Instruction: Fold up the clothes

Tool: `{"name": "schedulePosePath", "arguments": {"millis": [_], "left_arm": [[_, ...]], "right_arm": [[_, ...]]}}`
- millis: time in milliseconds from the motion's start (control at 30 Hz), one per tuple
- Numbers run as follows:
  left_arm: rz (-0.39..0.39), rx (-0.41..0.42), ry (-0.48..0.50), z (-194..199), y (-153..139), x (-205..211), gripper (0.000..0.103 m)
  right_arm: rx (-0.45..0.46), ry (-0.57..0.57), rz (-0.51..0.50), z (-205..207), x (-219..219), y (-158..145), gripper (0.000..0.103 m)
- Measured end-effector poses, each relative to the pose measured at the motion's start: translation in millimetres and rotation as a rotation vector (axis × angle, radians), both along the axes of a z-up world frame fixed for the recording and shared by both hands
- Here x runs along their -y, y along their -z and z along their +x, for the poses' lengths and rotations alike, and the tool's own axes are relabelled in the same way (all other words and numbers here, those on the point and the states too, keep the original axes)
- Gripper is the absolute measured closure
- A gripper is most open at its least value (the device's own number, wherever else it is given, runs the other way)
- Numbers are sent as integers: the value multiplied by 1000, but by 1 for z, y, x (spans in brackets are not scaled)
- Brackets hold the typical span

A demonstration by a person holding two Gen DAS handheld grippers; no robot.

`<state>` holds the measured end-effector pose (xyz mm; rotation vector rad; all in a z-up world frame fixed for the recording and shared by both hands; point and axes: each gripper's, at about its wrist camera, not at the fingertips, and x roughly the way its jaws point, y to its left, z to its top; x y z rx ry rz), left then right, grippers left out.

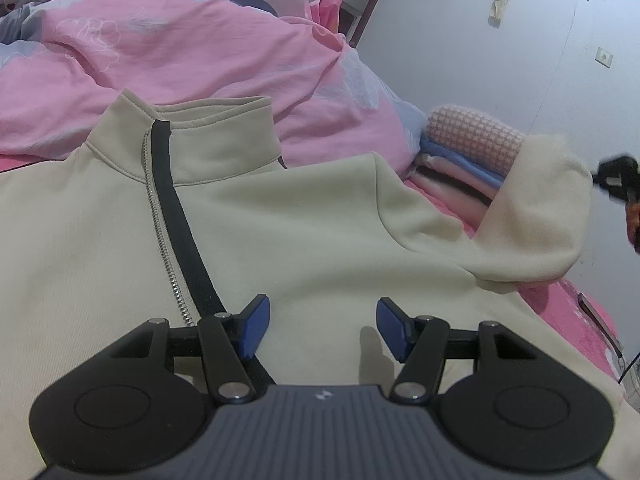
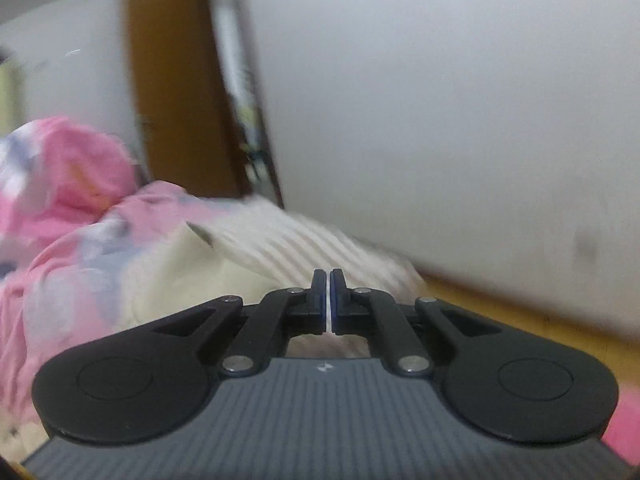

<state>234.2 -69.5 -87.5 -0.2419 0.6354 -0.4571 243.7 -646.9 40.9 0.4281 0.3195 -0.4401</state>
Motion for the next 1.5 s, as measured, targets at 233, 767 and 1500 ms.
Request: {"name": "schedulePosePath", "arguments": {"millis": [233, 767, 1500], "left_arm": [[-4, -7, 0, 1, 0, -1, 43], [19, 1, 0, 0, 2, 1, 43], [71, 73, -22, 48, -69, 0, 51]], "right_arm": [[140, -77, 82, -68, -28, -10, 93], [-286, -901, -95, 72, -313, 35, 57], [-282, -839, -286, 79, -344, 140, 83]]}}
